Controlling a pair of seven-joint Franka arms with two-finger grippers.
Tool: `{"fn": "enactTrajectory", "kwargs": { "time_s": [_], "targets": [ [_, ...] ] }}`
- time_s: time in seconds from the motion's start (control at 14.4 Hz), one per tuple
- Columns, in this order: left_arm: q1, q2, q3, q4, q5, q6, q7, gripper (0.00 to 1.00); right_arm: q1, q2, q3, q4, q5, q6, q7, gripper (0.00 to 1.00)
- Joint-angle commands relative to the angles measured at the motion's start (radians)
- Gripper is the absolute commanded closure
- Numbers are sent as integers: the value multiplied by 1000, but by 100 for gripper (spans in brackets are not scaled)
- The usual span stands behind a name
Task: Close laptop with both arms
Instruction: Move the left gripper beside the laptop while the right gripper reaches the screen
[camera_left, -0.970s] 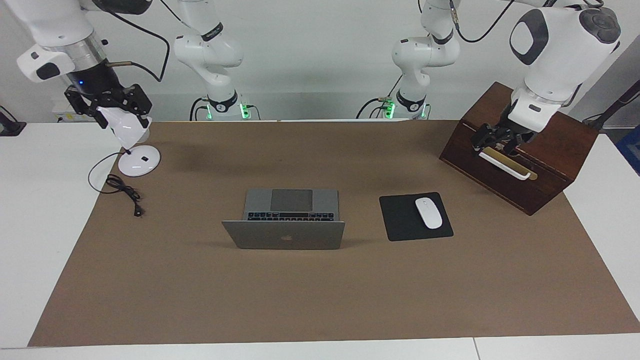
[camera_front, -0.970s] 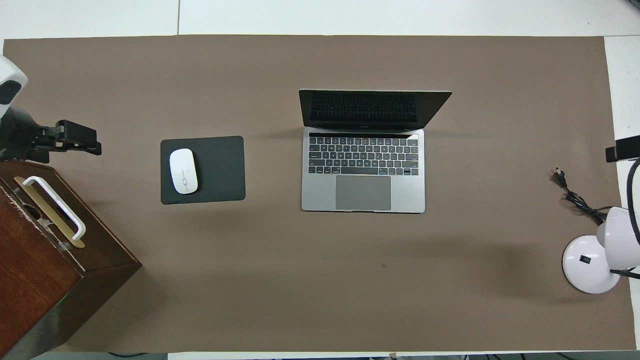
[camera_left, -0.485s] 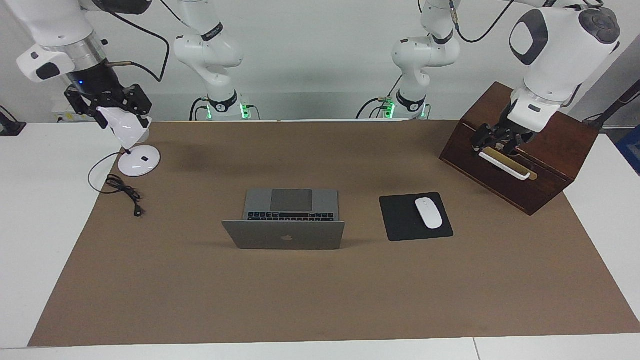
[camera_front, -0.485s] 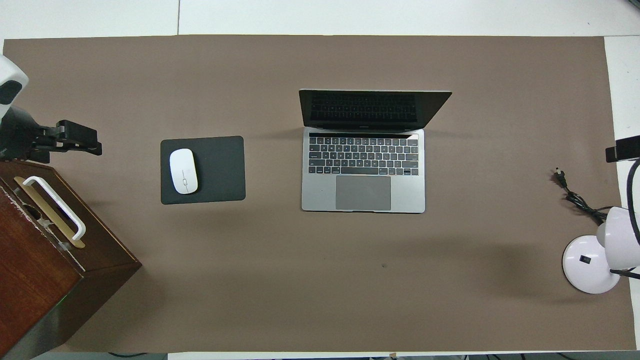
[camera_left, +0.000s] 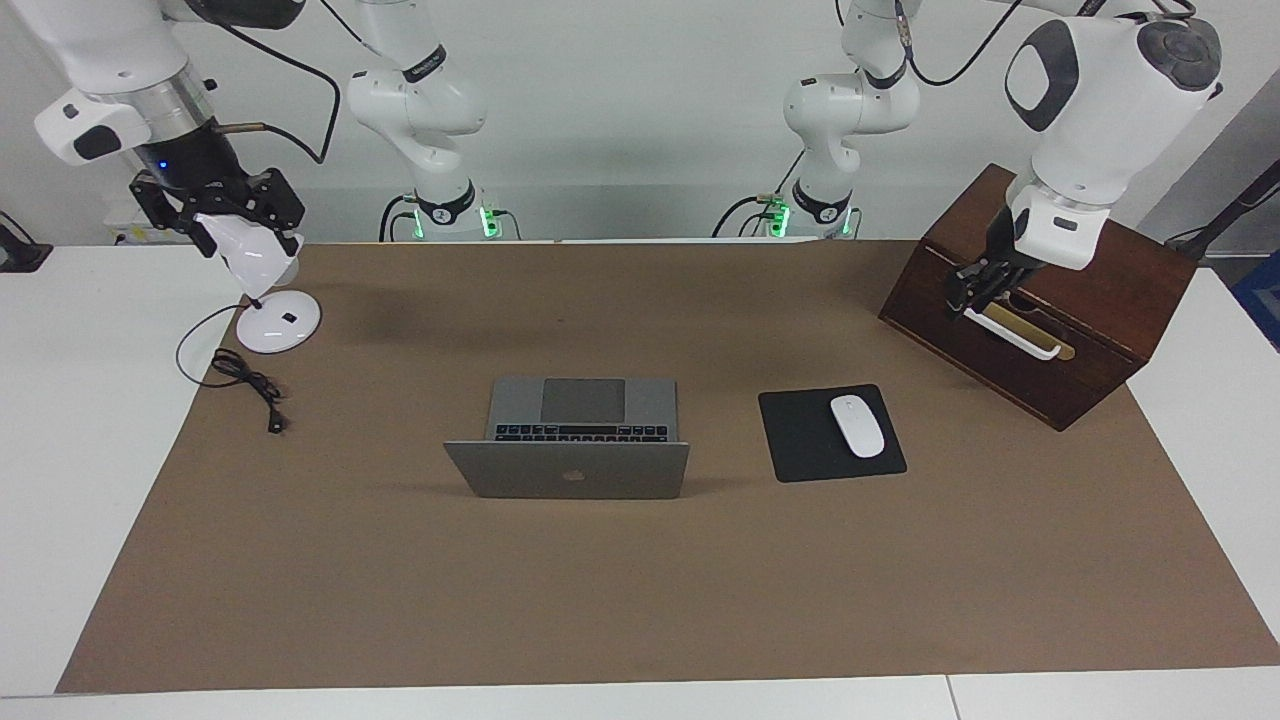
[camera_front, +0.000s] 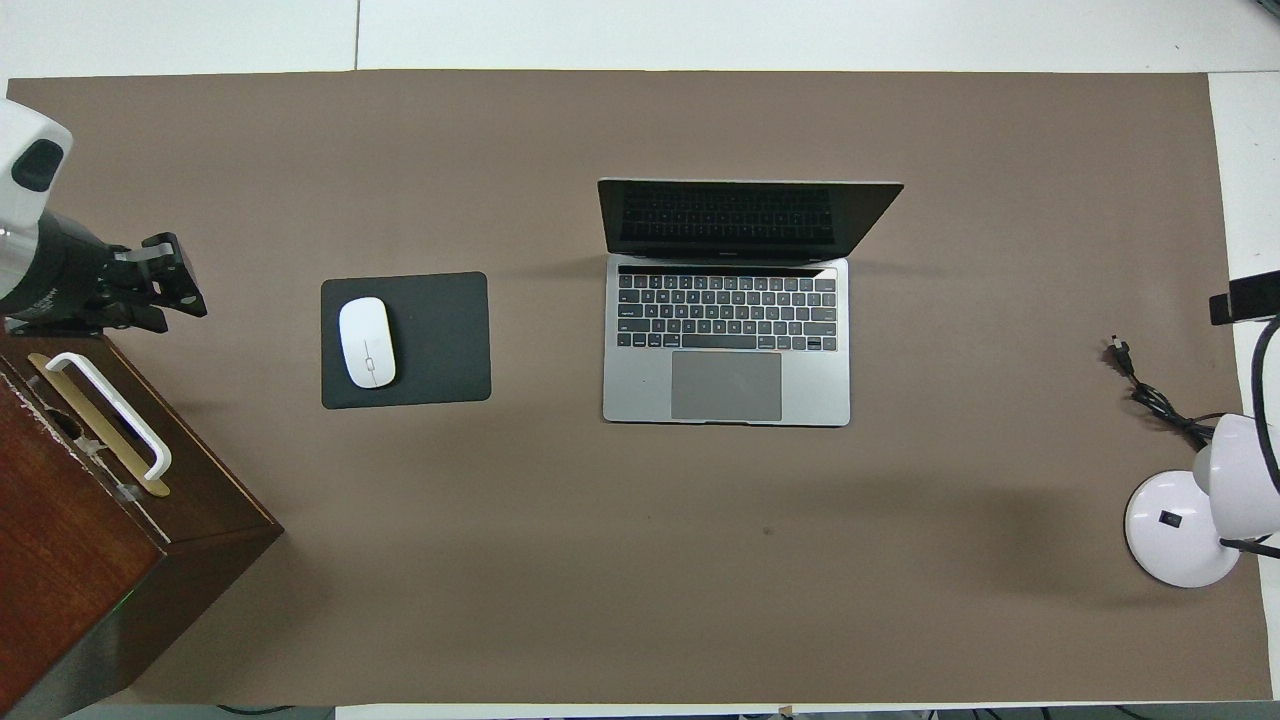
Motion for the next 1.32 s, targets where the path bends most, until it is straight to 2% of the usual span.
{"fn": "enactTrajectory", "kwargs": {
  "time_s": [0.0,0.21,0.28,0.42,0.55,0.69,0.9,1.11,1.25],
  "targets": [
    [-24,-56,4,-87,-14,14,-76,100,-10,-6,7,-17,-6,31,-27,0],
    [-25,-70,4,-121,-51,29,-166,100,-16,12,2,-12,-4,127,-49,10],
    [-30,-78,4,-138,-94,54,-215,100,-16,34,-1,-1,-4,158,-49,19],
    [-30,-104,5,-205,-233,146,-448,100,-15,98,-10,34,-12,189,-52,26],
    [-94,-133,2,-300,-250,276,-651,100,-10,182,-16,121,-15,215,-52,36],
    [-119,-145,1,-353,-285,354,-786,100,9,247,-21,178,-18,255,-49,50],
    [-108,-144,2,-415,-454,428,-881,100,89,365,-88,290,-11,296,-38,74],
    [-178,-135,1,-506,-505,610,-1048,100,141,514,-119,471,2,304,9,88],
    [-200,-130,1,-540,-574,640,-1063,100,178,578,-125,529,2,339,61,99]
  ]
}}
